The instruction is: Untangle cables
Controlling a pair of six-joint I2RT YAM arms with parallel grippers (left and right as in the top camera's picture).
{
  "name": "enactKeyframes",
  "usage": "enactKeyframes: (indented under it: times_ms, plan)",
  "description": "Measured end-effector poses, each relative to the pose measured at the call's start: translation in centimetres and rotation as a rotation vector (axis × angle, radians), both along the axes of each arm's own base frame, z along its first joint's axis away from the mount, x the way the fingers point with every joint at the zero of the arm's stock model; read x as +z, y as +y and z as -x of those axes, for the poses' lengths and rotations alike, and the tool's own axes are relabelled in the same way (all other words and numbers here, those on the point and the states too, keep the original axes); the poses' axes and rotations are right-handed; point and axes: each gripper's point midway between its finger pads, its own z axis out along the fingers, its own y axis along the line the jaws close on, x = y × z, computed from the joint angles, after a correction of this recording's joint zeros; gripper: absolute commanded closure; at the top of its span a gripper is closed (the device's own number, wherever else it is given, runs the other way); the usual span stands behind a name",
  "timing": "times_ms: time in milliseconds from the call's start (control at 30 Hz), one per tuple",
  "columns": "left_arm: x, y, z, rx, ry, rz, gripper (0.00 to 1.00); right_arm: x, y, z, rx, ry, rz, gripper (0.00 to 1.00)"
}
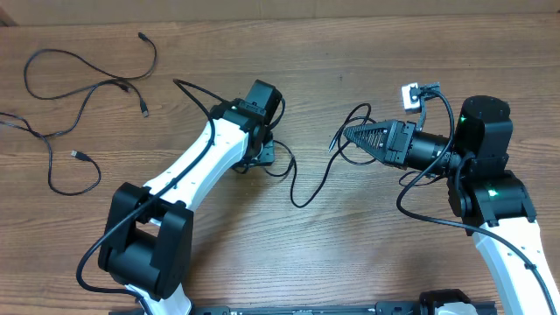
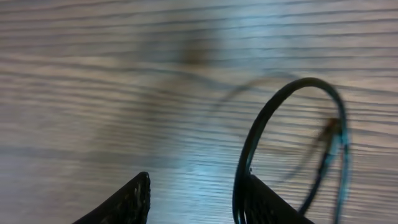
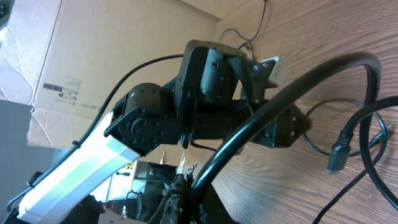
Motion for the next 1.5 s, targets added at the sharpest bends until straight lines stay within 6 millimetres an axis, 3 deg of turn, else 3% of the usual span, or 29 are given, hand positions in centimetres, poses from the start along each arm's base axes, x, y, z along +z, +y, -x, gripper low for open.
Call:
enactKeyframes:
  times_ms: [333,467,567,667,800,900,1200,1300,1500]
  plan:
    - [0.1,6.6,1.5,0.154,0.117,-0.096,0.56,-0.2,-0.2,-0.4,-0.025,0.000,0.013,0.96]
    - [1.7,8.7,1.7,0.207,0.155,-0.114,0.57,-0.4,-0.4,-0.7,-0.048,0.001,0.025,0.96]
    - [3.6,9.2,0.8,0.230,0.136,-0.103,0.52,-0.5,-0.6,-0.9,-0.062,0.001,0.032,0.96]
    - [5.0,8.3,-0.4,0.229,0.104,-0.047,0.46,-0.6,-0.7,-1.1,-0.072,0.000,0.037,0.96]
    - [5.5,5.4,-1.1,0.196,0.103,0.109,0.42,-0.7,-0.8,-1.3,-0.086,-0.001,0.044,0.96]
    - [5.4,3.4,-1.2,0.154,0.105,0.186,0.31,-0.7,-0.9,-1.3,-0.091,-0.001,0.046,0.96]
    - [2.4,-2.5,-0.3,0.073,0.097,0.258,0.29,-0.7,-0.9,-1.4,-0.094,-0.001,0.048,0.96]
    - [0.9,-3.0,-0.5,0.100,0.091,0.253,0.30,-0.7,-0.9,-1.4,-0.095,0.000,0.048,0.96]
    - [-2.1,-2.2,-0.9,0.181,0.093,0.188,0.31,-0.7,-0.9,-1.4,-0.095,0.000,0.048,0.96]
